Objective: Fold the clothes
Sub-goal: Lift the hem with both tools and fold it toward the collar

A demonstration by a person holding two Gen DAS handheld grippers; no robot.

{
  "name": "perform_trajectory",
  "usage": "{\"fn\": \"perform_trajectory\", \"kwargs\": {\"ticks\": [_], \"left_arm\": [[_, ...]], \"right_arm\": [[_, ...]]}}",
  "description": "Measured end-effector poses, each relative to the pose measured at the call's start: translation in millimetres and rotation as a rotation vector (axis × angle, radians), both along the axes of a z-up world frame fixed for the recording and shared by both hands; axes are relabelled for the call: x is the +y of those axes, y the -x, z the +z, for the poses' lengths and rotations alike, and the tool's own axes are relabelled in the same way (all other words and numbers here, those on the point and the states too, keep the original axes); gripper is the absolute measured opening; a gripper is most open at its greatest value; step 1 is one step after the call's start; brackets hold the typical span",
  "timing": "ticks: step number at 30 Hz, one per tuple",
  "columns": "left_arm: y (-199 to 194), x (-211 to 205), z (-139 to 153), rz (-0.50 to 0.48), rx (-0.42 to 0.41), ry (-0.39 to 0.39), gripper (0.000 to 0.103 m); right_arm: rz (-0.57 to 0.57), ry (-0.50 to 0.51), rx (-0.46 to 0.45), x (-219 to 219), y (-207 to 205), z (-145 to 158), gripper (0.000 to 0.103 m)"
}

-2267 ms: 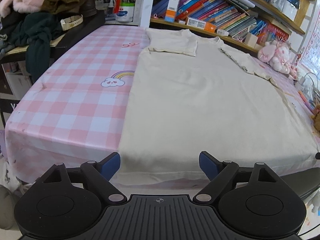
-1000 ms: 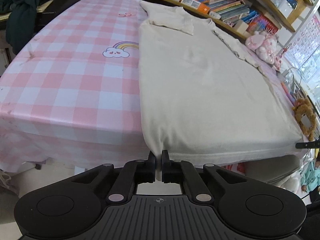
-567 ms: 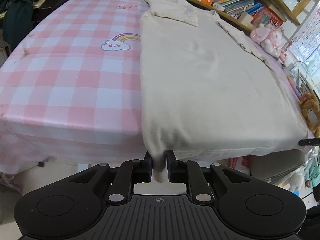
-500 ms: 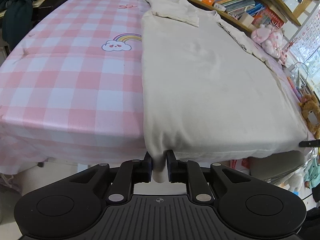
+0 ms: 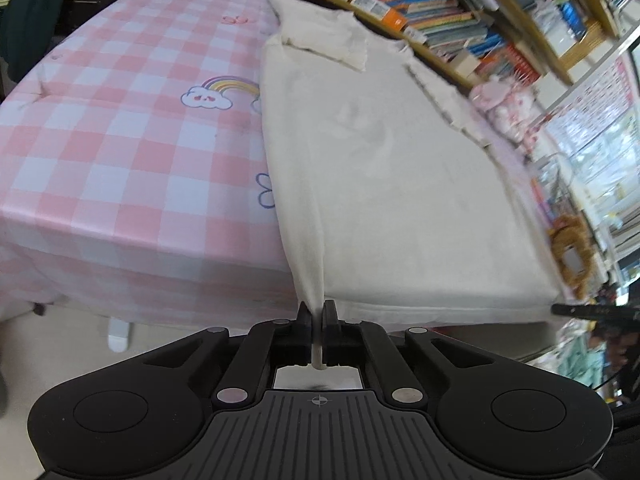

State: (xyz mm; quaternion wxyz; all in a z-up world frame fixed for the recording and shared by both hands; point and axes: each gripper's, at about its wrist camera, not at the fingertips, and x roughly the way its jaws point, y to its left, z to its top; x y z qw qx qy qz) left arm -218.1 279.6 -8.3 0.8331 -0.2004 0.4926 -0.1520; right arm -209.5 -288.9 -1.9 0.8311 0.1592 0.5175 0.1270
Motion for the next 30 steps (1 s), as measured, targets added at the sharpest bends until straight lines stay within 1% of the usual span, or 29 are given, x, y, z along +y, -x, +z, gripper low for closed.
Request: {"fn": "perform_trajectory", "kwargs": {"ticks": [2, 4, 11, 16, 18, 20, 23, 25, 26, 29, 30], "left_arm": [[6.8, 2.2, 2.6, 0.001, -0.001, 0.02, 0.002], [17.4, 6.4, -2.8, -0.002, 0.024, 0.03, 0.002], [51.5, 11.3, -22.5, -0.01, 0.111, 0.063, 0.002], [56.9, 12.4, -27.1, -0.02, 0.141, 0.095, 0.002], [47.4, 16.9, -16.0, 0.014, 0.088, 0.148, 0.002], [37.2, 21.8, -3.7, 0.051, 0.024, 0.206, 0.002], [21.8, 29.1, 14.9, 0.106, -0.072, 0.294, 0.002], [11.5, 34.0, 27.3, 0.142, -0.135, 0.351, 0.002], [6.4, 36.5, 33.5, 0.161, -0.167, 0.38, 0.002], [-24.8, 45.3, 42.0, 0.278, -0.237, 0.458, 0.002], [-35.6, 48.2, 44.6, 0.319, -0.259, 0.484, 0.002]], "right_arm": [[0.001, 0.006, -0.001, -3.0, 9.3, 3.2, 0.006], [-0.001, 0.016, 0.004, -5.2, 18.4, 4.8, 0.006], [-0.038, 0.018, 0.082, -12.2, 55.2, -9.0, 0.006], [-0.044, -0.007, 0.132, -8.2, 65.1, -11.3, 0.006], [-0.068, -0.067, 0.149, -10.2, 61.2, -5.7, 0.006], [-0.066, -0.122, 0.128, -9.7, 54.0, 6.9, 0.006], [-0.076, -0.21, 0.057, -10.7, 37.0, 32.0, 0.006], [-0.109, -0.268, -0.026, -13.9, 20.8, 52.6, 0.006], [-0.144, -0.291, -0.063, -17.6, 10.9, 59.7, 0.006], [-0.248, -0.357, -0.175, -28.8, -18.8, 81.0, 0.006], [-0.279, -0.369, -0.198, -30.4, -30.9, 84.3, 0.006]]}}
